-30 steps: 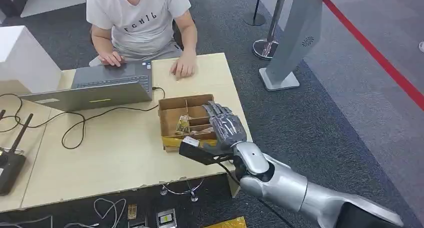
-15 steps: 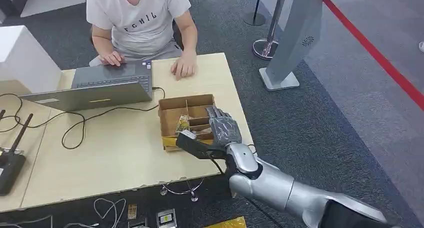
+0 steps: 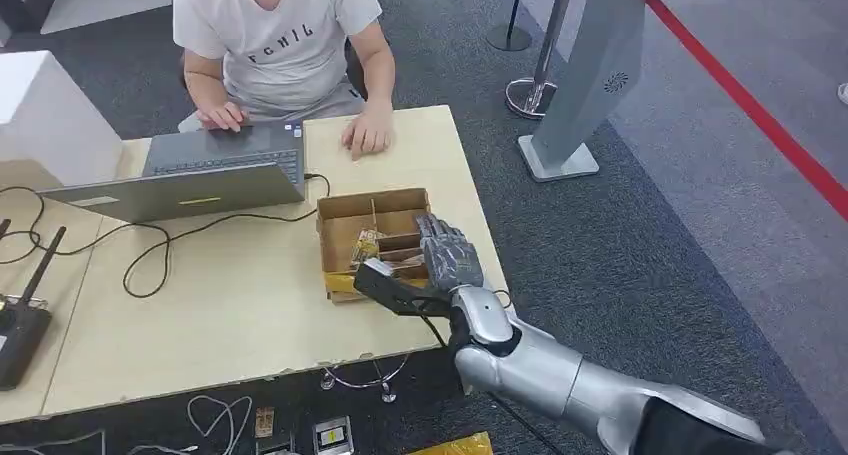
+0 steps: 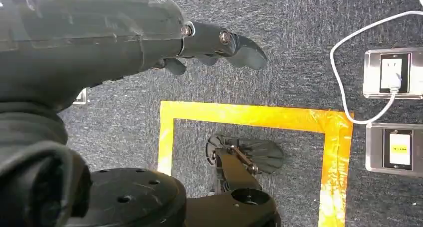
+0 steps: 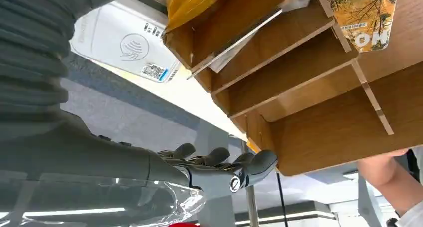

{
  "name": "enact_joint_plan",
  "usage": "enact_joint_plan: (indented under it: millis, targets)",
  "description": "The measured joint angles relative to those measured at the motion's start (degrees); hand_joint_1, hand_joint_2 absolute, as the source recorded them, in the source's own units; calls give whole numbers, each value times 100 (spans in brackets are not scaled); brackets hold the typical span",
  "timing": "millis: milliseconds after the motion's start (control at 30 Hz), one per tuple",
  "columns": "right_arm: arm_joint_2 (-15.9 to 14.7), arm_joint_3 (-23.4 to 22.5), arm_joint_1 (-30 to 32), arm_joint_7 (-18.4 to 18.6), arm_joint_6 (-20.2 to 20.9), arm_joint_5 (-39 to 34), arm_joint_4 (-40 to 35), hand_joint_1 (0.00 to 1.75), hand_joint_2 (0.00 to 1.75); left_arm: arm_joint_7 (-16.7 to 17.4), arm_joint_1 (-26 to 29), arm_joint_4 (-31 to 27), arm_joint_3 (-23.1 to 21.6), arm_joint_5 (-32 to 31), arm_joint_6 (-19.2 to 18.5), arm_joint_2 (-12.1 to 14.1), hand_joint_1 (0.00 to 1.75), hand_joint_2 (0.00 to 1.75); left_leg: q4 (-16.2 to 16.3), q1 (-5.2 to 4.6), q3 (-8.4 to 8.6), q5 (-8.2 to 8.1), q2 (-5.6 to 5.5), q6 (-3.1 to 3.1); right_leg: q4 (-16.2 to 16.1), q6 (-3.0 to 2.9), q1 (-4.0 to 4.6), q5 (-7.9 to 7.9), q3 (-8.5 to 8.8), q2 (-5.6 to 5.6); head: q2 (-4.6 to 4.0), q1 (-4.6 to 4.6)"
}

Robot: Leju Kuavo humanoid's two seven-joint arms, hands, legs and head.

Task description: Pass the card to the sensor for recognition and then transmit it.

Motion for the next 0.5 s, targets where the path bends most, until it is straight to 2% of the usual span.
enact_joint_plan:
  millis: [367,433,467,500]
  targets:
    - [98,83,-4,0,-103,-77,153,0,175,0,0,-20,-2,7,7,0,0,0,0,0,0,0,0,0,0,0,0,0,0,0,0,0]
    - [105,90,-4,0,-105,-79,171,58,175,0,0,-31,-2,7,7,0,0,0,0,0,0,0,0,0,0,0,0,0,0,0,0,2]
    - [118,94,-4,0,-118,-85,188,175,175,0,-1,-31,-2,7,4,0,0,0,0,0,0,0,0,0,0,0,0,0,0,0,0,0]
    - [125,94,-4,0,-122,-88,199,175,175,0,-1,-31,-2,7,4,0,0,0,0,0,0,0,0,0,0,0,0,0,0,1,0,2]
